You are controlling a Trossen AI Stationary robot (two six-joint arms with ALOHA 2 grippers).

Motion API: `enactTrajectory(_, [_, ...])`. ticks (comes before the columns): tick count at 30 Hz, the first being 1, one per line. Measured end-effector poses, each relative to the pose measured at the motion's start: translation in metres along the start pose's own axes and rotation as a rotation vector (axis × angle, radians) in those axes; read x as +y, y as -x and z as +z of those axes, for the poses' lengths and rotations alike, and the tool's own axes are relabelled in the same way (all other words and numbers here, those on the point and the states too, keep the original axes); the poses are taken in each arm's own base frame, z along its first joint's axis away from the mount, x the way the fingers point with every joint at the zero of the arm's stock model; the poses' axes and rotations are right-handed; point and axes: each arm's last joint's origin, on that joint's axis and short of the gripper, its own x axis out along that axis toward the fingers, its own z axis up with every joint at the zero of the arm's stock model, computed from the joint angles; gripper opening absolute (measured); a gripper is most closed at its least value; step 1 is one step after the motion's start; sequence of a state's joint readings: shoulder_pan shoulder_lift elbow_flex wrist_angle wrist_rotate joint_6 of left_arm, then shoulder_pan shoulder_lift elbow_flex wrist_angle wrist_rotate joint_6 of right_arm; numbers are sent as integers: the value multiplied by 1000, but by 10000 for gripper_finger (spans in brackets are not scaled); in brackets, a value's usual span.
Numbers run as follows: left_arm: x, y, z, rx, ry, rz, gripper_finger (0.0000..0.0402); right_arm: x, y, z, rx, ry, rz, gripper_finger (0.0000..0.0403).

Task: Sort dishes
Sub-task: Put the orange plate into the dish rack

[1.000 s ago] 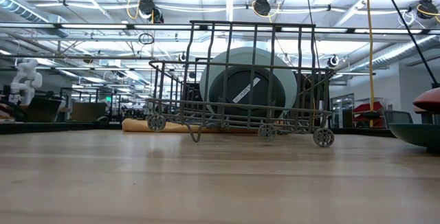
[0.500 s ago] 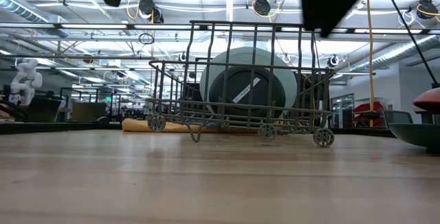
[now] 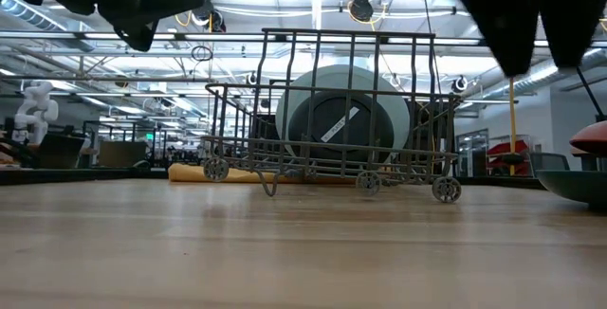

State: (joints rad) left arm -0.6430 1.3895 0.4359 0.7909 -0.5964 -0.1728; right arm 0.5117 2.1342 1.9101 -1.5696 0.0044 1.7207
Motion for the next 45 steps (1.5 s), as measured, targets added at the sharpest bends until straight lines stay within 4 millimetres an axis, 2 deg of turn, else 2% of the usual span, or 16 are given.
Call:
enactTrajectory(6, [0, 1, 0, -9, 4, -2, 115, -8, -33, -9, 73, -33, -153, 236])
enactTrajectory(10, [1, 1, 0, -9, 3, -1, 115, -14, -45, -16, 48, -80, -207, 236])
enactTrajectory(25, [0, 1, -2, 8, -7, -27, 115, -17, -52, -18, 1, -140, -228, 235])
enactTrajectory(31, [0, 1, -2, 10, -8, -27, 115, -19, -44, -25, -72, -98, -174, 235])
enactTrajectory(35, [1, 0, -1, 6, -2, -24, 115, -27, -16, -39, -242, -82, -13, 235])
enactTrajectory(39, [2, -2, 2, -27, 52, -55, 115, -47, 6, -61, -356, -85, 130, 235])
enactTrajectory(42, [1, -13, 6, -101, 111, -110, 115, -61, 14, -79, -454, -55, 221, 228])
enactTrajectory(45, [-3, -38, 13, -176, 253, -212, 115, -72, 23, -91, -595, -6, 332, 210])
